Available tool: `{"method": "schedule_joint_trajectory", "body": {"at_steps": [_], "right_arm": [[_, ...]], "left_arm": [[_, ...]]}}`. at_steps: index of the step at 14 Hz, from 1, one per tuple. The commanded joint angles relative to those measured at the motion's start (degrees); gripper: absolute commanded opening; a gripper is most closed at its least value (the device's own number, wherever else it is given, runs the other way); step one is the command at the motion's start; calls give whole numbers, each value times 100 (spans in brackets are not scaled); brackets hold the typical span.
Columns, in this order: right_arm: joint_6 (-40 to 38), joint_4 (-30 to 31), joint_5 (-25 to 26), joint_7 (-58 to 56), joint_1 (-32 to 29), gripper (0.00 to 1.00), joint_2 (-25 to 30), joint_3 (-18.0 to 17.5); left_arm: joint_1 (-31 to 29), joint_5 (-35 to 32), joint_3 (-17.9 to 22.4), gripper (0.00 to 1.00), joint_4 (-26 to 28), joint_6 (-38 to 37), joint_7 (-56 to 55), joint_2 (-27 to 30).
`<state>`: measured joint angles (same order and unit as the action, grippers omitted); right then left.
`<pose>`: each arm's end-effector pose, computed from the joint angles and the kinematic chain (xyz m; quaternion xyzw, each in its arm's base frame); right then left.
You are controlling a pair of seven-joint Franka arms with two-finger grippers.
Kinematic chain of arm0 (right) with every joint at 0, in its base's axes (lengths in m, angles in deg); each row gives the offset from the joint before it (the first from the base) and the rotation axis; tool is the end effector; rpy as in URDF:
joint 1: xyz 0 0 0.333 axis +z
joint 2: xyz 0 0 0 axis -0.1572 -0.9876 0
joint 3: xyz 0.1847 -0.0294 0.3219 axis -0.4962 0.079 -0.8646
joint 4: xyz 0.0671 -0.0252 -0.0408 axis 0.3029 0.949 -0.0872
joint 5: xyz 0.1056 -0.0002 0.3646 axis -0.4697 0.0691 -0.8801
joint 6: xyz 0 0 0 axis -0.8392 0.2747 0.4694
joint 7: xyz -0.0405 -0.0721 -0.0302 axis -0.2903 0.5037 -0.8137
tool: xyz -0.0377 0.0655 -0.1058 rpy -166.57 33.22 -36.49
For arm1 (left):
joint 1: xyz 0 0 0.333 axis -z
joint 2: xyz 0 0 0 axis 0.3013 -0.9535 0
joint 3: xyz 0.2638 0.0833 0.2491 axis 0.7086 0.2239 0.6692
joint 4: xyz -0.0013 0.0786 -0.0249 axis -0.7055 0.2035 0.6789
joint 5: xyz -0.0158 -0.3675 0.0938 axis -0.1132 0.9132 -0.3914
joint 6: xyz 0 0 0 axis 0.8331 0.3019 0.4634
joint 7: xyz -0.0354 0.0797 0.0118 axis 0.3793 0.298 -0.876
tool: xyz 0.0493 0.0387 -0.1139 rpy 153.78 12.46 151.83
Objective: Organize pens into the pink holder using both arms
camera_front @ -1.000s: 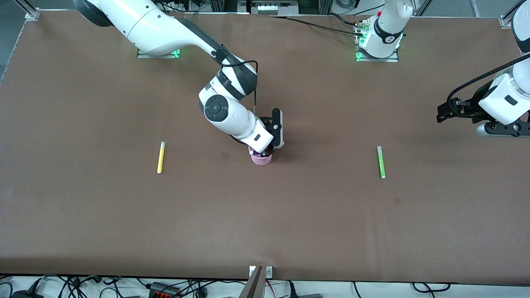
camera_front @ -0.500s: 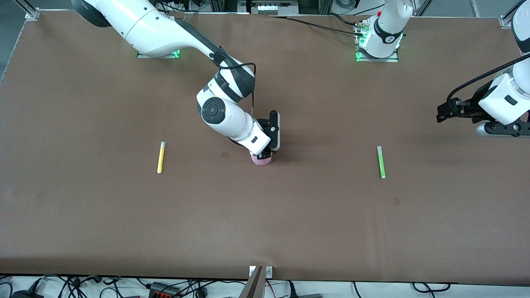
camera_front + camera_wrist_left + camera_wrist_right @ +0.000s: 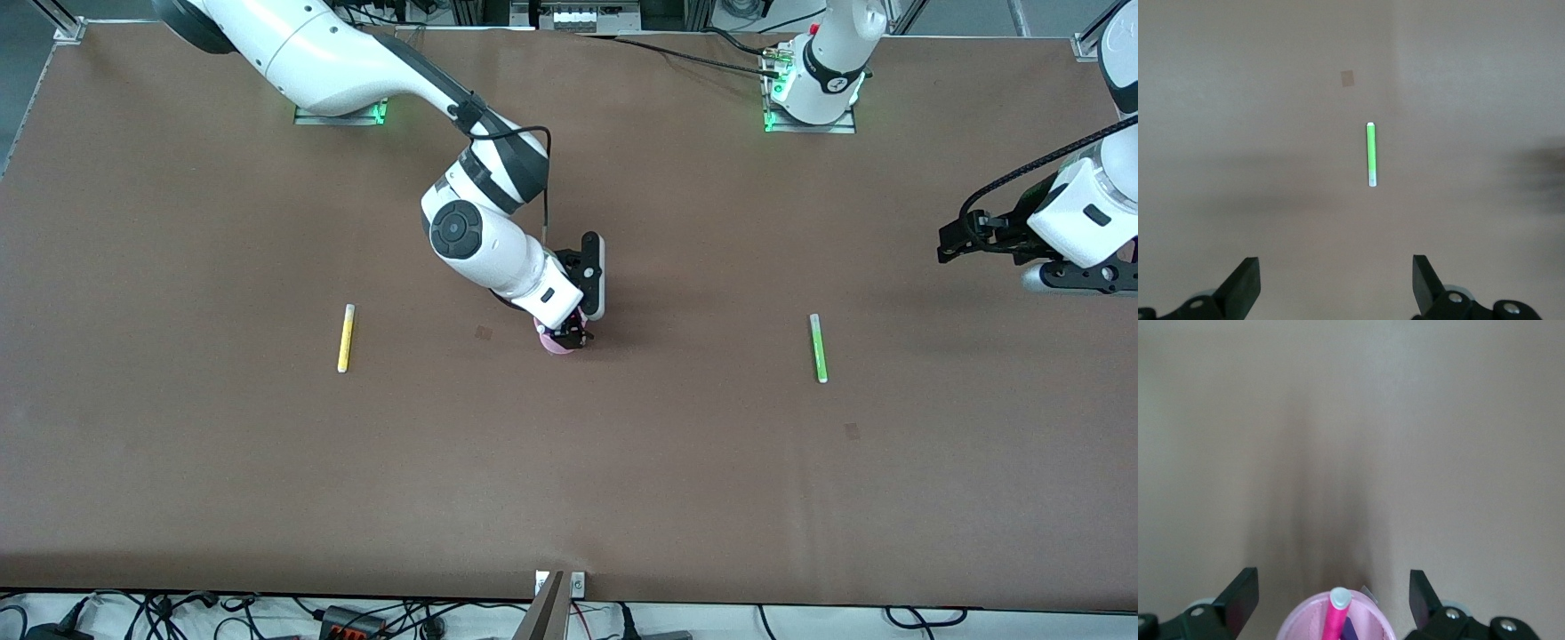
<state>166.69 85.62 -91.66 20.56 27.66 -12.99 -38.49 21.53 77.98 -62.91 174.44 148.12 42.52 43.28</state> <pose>0.5917 0.5019 0.3334 -0.7006 -0.6755 -0.1532 0.1715 0.5691 -0.0106 0.5977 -0.9994 0.0062 0.0353 0.0007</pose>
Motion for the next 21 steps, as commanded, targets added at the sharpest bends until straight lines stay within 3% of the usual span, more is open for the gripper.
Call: {"method": "schedule_joint_trajectory", "body": {"at_steps": [1,4,9,13,21], "right_arm": [[-586,86,-111,455,-147,100,578,-77],[-1273,86,-103,1596,-332,100,957,-59],[-1344,95,-103,2810,-929,100,958,-42],[-2405,69,3,3768,-1404,100,1282,45],[-3822,-274,91,5035,-1431,100,1626,1353]], "left_arm": [[31,-81,41,100,-7,-99,113,84],[66,-81,41,100,-7,-169,34,84],[92,7,41,100,-357,-591,-27,58],[66,15,33,100,-437,-565,-151,23],[40,24,24,100,10,-223,394,365]]}}
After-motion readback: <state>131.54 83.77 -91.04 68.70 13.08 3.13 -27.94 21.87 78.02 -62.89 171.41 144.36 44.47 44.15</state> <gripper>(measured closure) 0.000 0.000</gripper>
